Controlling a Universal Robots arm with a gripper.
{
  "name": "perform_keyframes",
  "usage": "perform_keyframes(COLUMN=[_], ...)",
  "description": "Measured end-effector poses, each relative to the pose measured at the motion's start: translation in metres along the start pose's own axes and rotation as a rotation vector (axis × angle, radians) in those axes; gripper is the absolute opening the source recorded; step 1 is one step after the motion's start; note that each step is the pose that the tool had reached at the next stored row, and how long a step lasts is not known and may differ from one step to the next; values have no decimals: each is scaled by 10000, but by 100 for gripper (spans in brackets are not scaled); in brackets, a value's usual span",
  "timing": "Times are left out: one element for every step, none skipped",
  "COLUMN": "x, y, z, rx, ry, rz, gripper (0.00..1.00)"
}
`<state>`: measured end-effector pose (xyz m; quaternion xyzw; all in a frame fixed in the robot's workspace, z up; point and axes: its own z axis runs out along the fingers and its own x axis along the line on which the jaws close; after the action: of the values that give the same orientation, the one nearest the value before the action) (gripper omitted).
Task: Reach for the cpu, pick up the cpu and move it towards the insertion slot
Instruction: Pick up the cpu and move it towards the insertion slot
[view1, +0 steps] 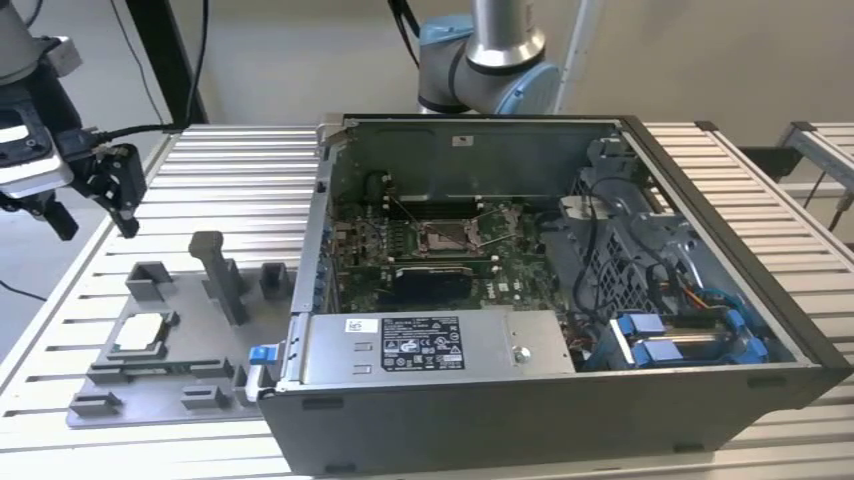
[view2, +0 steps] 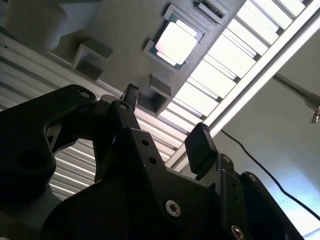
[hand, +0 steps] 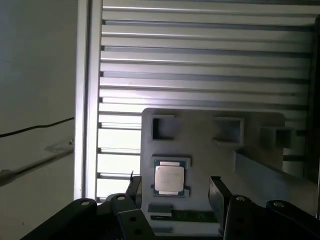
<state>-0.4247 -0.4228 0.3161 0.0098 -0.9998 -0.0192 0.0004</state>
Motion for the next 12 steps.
perform_keyframes(x=[1,1,2,2,1,1,1,1,1,1,2,2], y=[-1,-2,-3,-4,-5,-6,-7,-10,-16,-22,-29,-36], z=[17,35,54,73,91,108,126,144,163,180,199,216], rx=[0,0,-1,-1,-1,-3,-5,-5,-6,-6,-6,-6], ry=[0,0,-1,-2,-8,-13,-15,-14,-16,-16,-15,-15], rz=[1,1,1,0,0,0,0,-1,-2,-1,0,0], gripper=[100,100,100,100,100,100,100,100,100,100,100,100])
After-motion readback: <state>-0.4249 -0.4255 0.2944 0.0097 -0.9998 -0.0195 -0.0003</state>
